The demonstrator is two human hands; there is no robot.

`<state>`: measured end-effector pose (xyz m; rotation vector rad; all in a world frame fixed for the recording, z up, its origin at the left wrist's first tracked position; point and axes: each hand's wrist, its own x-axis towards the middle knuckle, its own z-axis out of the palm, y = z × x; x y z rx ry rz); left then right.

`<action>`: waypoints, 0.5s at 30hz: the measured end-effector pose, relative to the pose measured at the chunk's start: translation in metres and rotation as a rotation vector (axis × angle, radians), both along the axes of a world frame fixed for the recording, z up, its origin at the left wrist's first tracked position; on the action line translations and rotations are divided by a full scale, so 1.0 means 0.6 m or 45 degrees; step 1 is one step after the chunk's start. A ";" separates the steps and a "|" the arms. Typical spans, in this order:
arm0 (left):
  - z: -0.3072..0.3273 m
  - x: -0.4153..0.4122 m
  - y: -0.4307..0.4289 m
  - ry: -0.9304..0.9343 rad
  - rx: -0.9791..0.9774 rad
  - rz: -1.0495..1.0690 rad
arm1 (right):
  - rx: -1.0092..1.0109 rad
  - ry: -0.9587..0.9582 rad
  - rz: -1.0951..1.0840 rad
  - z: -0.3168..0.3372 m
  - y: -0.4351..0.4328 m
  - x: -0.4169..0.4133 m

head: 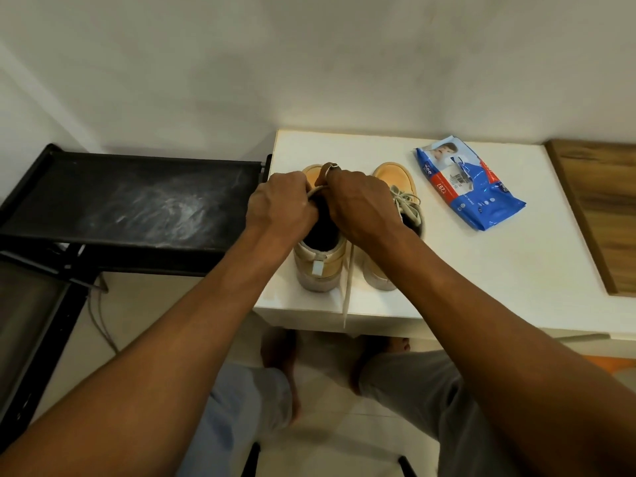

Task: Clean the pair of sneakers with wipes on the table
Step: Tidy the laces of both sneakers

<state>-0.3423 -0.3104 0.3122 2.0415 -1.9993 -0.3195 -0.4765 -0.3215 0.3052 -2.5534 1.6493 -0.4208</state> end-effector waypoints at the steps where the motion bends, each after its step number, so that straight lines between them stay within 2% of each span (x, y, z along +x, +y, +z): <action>1: -0.001 -0.001 0.000 -0.028 0.003 0.008 | 0.016 -0.017 -0.006 0.000 -0.002 -0.001; 4: -0.003 -0.001 -0.002 -0.128 -0.006 0.032 | 0.120 -0.089 -0.039 0.002 -0.008 -0.007; 7: -0.005 -0.004 -0.006 -0.210 -0.007 0.039 | 0.236 -0.020 -0.063 0.000 -0.009 -0.016; 15: -0.023 -0.002 -0.006 -0.196 -0.048 0.008 | 0.238 -0.033 -0.085 0.001 0.001 -0.017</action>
